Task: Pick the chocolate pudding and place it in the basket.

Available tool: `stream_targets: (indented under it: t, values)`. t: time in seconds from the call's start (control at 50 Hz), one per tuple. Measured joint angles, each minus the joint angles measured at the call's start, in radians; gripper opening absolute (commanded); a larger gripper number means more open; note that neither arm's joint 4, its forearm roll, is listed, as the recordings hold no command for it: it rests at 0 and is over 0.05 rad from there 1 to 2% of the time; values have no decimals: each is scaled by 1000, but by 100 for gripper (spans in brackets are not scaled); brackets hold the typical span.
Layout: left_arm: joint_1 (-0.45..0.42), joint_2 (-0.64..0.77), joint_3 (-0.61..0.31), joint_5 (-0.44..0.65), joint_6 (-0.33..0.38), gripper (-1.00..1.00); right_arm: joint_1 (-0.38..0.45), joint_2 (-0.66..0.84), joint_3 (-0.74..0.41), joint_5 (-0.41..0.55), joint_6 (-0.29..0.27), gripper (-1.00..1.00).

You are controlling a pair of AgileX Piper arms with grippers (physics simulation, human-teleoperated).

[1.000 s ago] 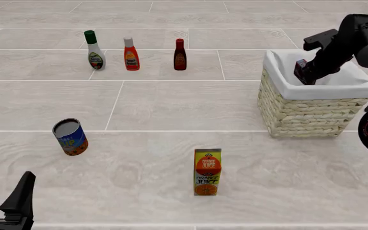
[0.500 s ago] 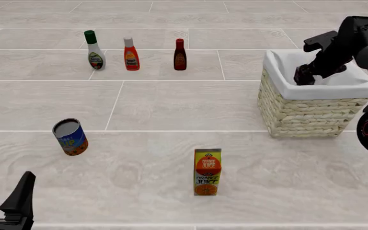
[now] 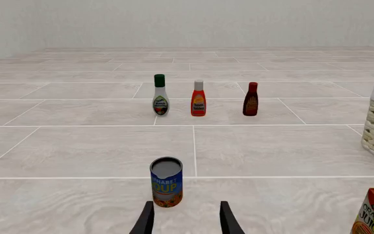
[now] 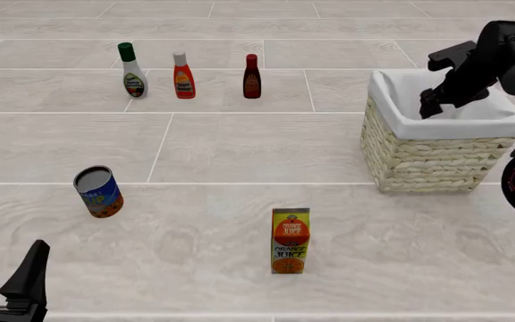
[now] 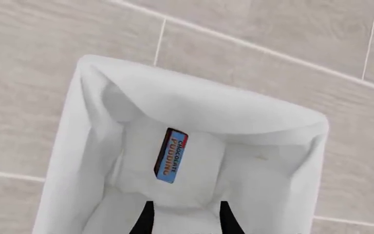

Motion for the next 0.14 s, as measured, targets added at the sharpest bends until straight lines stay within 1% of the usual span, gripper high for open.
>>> stream_targets:
  t: [0.14]
  values:
    - [0, 0, 0, 0, 0, 100, 1, -16, 7, 0, 0, 100]
